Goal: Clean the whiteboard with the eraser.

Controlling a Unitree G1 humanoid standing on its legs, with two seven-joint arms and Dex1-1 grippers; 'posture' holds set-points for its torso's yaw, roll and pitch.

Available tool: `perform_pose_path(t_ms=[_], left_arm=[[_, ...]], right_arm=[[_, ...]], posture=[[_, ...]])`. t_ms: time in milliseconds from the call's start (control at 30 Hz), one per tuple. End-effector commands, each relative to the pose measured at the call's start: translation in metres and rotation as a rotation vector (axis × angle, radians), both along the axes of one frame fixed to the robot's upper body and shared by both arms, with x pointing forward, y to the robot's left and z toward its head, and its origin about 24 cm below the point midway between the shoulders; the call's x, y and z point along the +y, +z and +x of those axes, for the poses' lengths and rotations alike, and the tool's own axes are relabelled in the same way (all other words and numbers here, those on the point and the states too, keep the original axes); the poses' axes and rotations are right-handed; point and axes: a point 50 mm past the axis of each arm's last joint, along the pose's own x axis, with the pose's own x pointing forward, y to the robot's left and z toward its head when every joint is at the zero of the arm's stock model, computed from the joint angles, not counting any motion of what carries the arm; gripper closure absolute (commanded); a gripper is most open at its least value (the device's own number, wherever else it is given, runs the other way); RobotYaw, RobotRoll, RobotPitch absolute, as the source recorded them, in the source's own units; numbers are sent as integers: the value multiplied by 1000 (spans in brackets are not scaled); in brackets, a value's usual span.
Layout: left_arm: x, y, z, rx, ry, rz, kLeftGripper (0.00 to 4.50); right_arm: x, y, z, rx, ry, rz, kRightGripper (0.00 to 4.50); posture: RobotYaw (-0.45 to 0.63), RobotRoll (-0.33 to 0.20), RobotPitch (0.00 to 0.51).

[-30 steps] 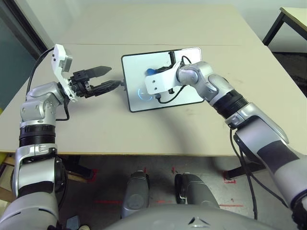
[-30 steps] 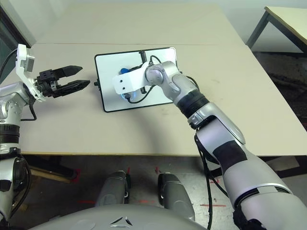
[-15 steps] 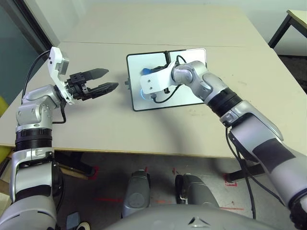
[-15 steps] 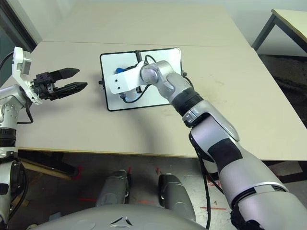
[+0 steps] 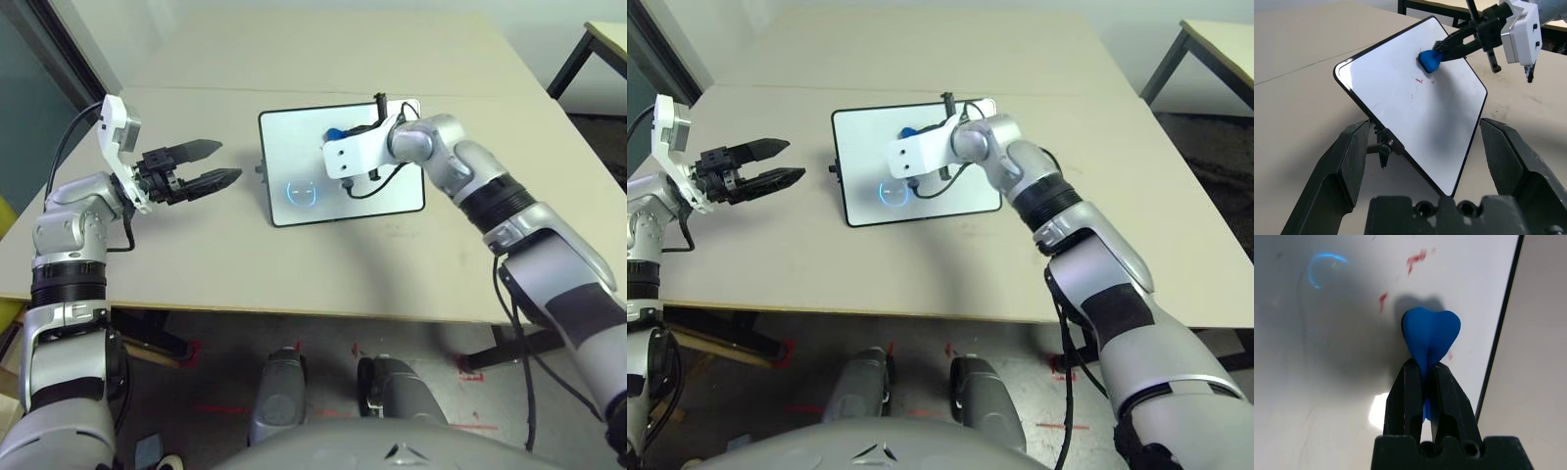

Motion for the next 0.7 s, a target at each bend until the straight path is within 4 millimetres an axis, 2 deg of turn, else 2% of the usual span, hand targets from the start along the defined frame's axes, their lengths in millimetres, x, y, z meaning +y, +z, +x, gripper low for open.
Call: perform_pose_path(t_ms=[33,233,700], left_arm=[[0,4,2,-6,-6,8,0],[0,3,3,-8,-6,6,0],[1,4,1,-13,1,6,0]], right_arm=[[-8,-5,-1,30,-25,-7,4500],[3,-6,-3,36,0,0,4500],[55,-10,-14,41,122,33,4500]], posture=[[282,0,62],[287,0,61],[313,0,57]])
